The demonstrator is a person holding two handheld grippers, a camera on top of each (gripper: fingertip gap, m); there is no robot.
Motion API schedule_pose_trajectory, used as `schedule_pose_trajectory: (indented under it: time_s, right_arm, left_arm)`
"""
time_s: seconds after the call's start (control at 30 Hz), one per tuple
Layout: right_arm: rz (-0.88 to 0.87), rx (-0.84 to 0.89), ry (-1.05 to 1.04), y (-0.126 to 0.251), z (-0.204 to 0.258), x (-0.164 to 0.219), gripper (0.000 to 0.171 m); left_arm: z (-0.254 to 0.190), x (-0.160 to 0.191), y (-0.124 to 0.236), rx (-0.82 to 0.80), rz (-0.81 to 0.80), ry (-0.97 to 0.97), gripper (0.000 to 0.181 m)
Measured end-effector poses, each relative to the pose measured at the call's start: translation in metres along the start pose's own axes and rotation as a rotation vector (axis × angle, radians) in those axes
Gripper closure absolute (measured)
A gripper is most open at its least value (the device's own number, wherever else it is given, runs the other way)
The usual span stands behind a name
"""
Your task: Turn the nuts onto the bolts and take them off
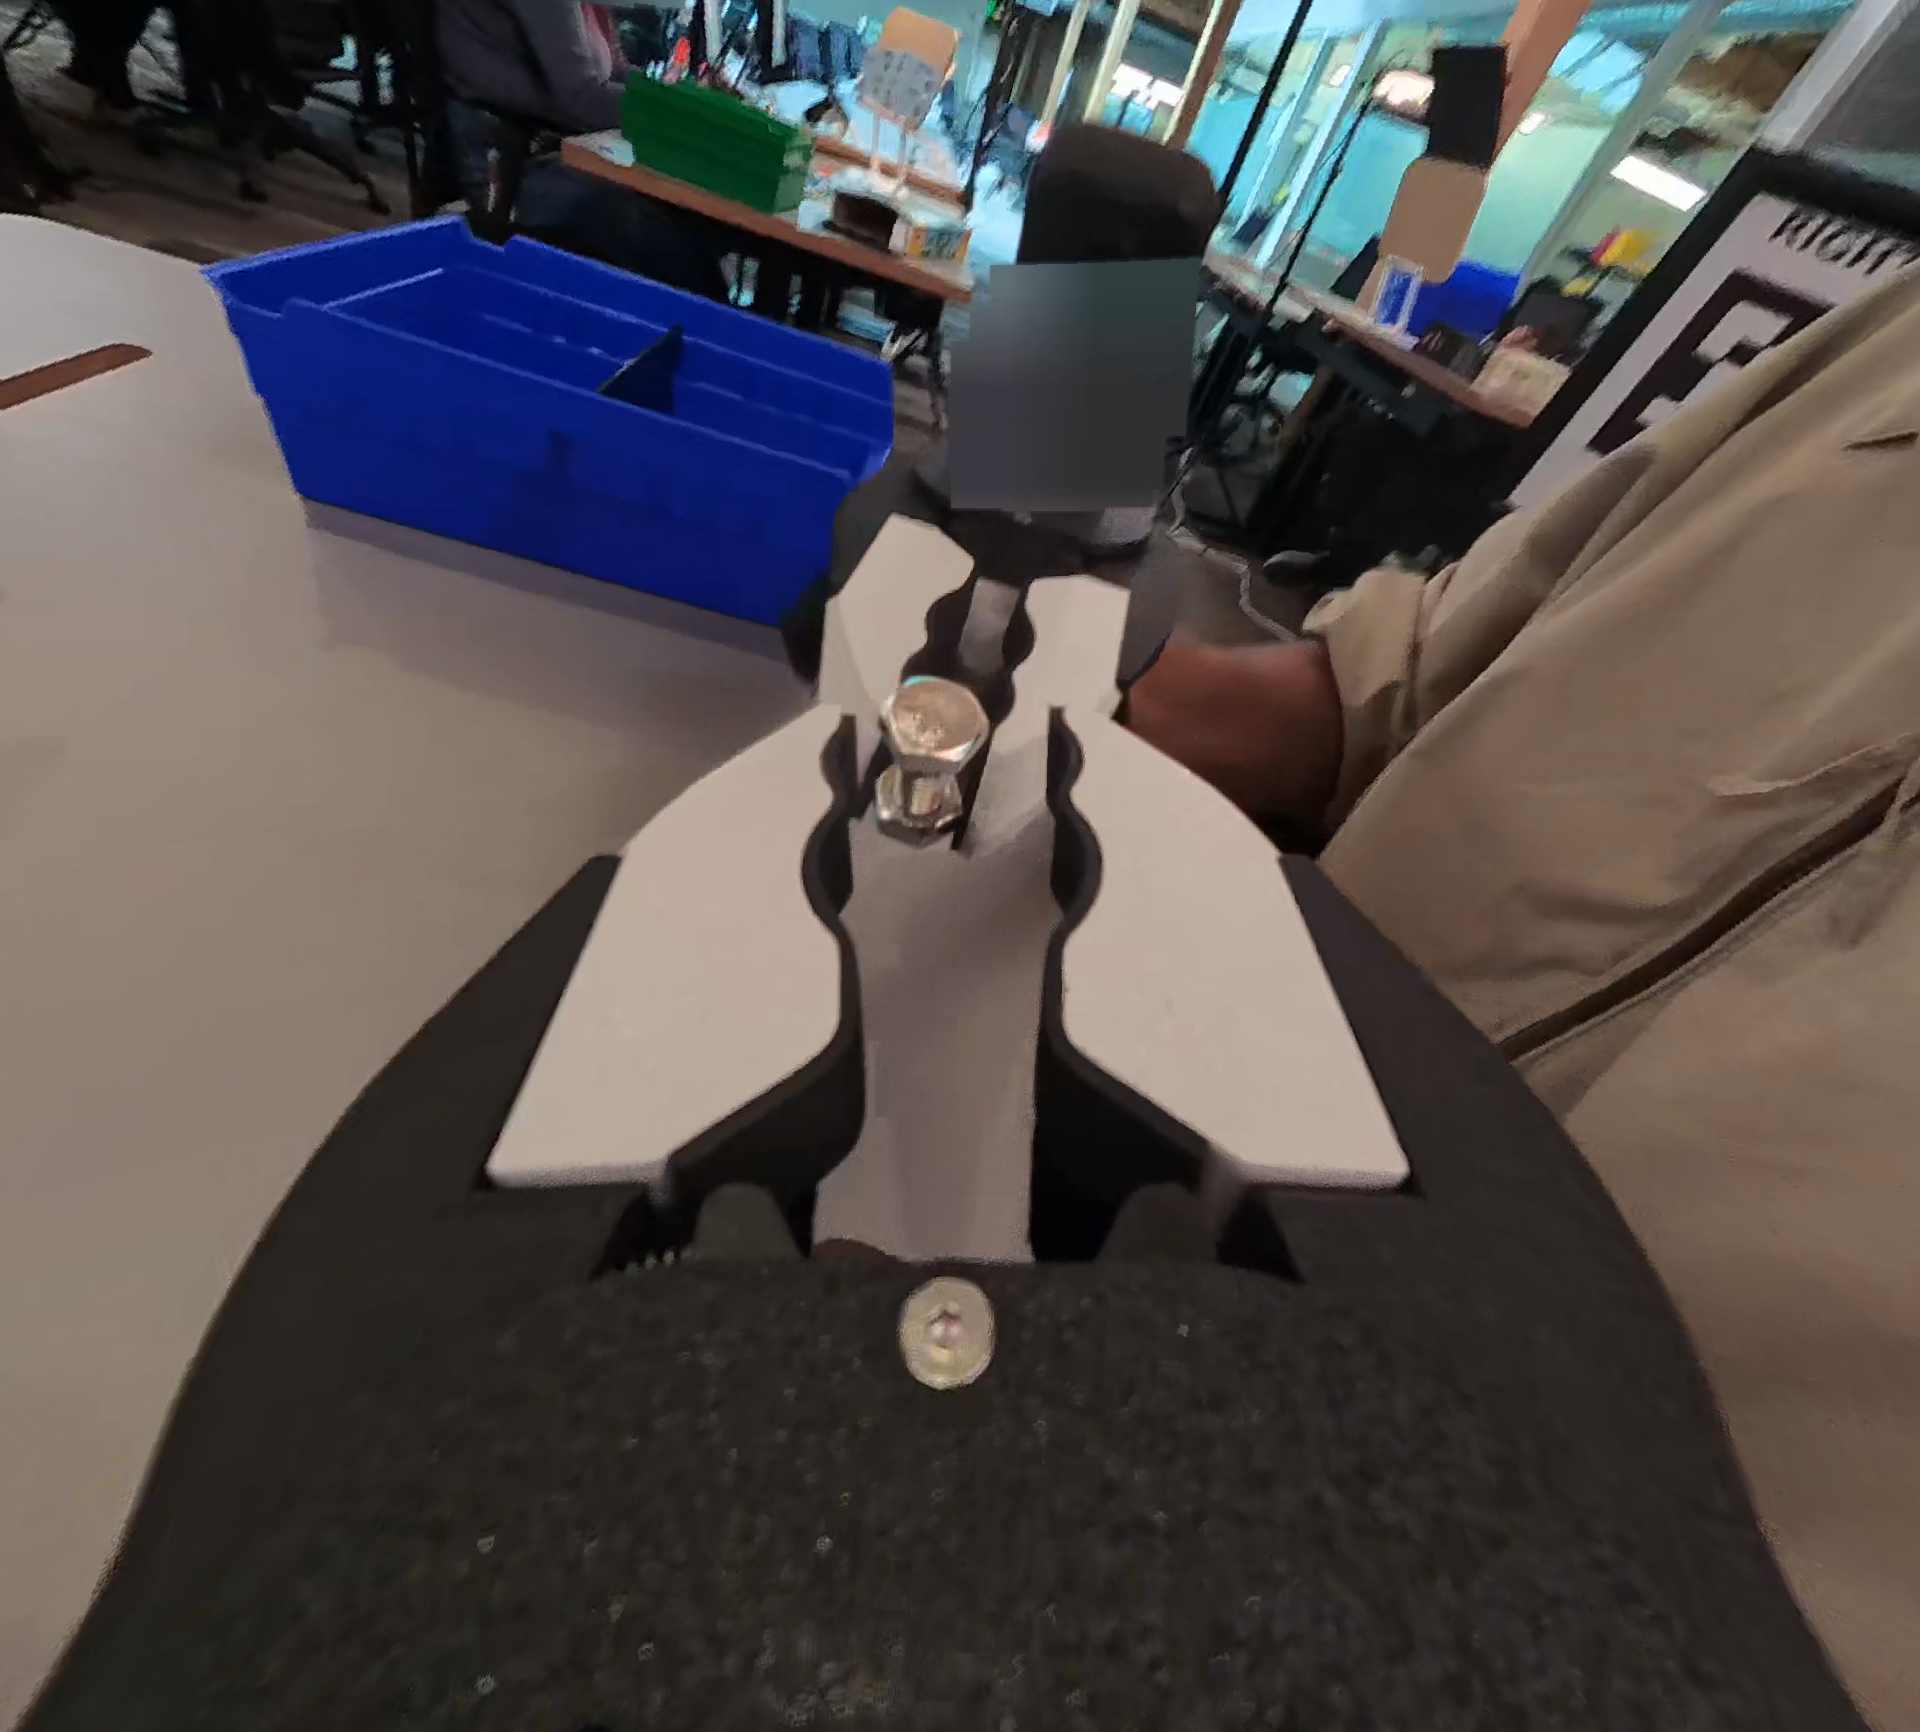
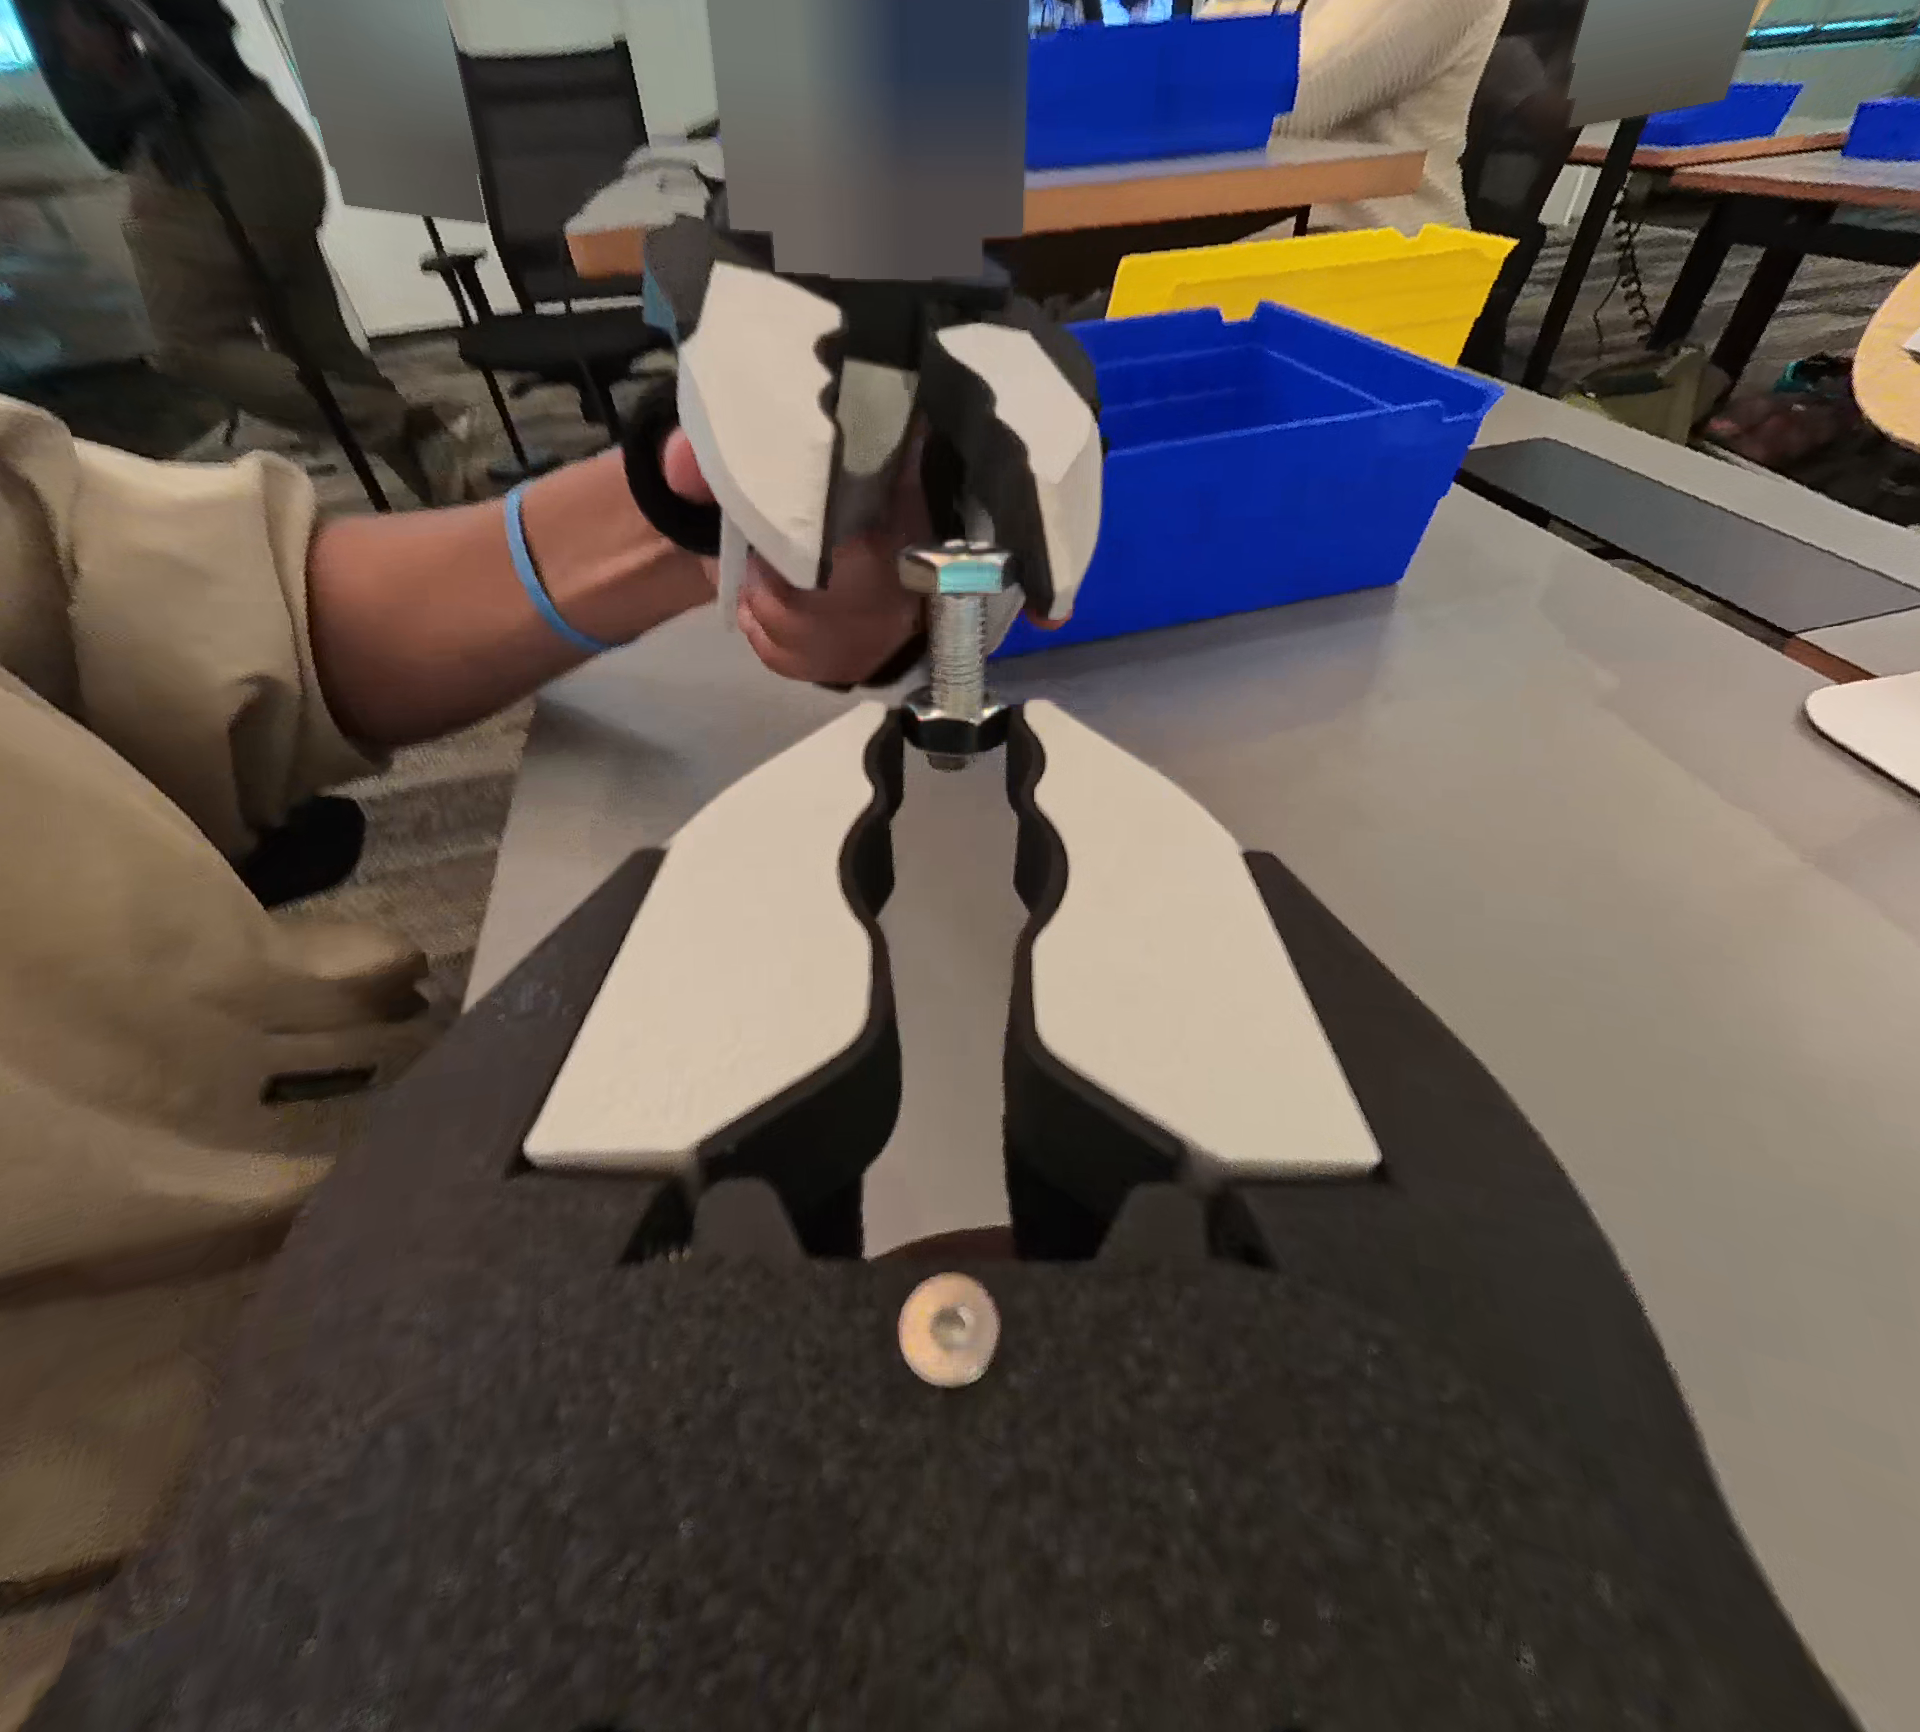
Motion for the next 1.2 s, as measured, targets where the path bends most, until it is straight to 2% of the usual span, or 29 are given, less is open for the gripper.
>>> schedule_pose_trajectory:
  time_s: [0.23,0.47,0.93,0.97,1.0,1.03,1.2]
  right_arm:
    - [0.218,-0.015,0.16,0.006,-0.004,-0.002,0.152]
    - [0.382,-0.072,0.282,0.001,-0.002,-0.004,0.152]
    - [0.436,-0.213,0.228,0.003,-0.001,0.001,0.152]
    - [0.443,-0.217,0.232,0.003,0.0,0.001,0.152]
    - [0.446,-0.212,0.236,0.002,0.0,0.001,0.152]
    - [0.45,-0.212,0.235,0.003,-0.001,0.001,0.152]
    - [0.442,-0.186,0.237,0.005,-0.007,0.001,0.152]
  left_arm:
    - [-0.001,0.004,0.0,-0.182,0.265,-0.166,0.138]
    - [-0.011,0.005,-0.013,-0.196,0.458,-0.318,0.136]
    - [-0.018,0.011,-0.021,-0.112,0.546,-0.418,0.145]
    - [-0.018,0.011,-0.022,-0.109,0.551,-0.419,0.147]
    - [-0.018,0.012,-0.022,-0.098,0.563,-0.421,0.159]
    - [-0.018,0.013,-0.023,-0.093,0.573,-0.422,0.163]
    - [-0.013,0.014,-0.024,-0.112,0.552,-0.432,0.163]
Point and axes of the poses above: each gripper's, where its closed fingertips meet, y back along the fingers, x out of its underside, z = x × y across the jaws, the point moved 9 cm from there along y, back along the fingers, and after that the axes turned 2 degrees about x, right-handed, at the moved point
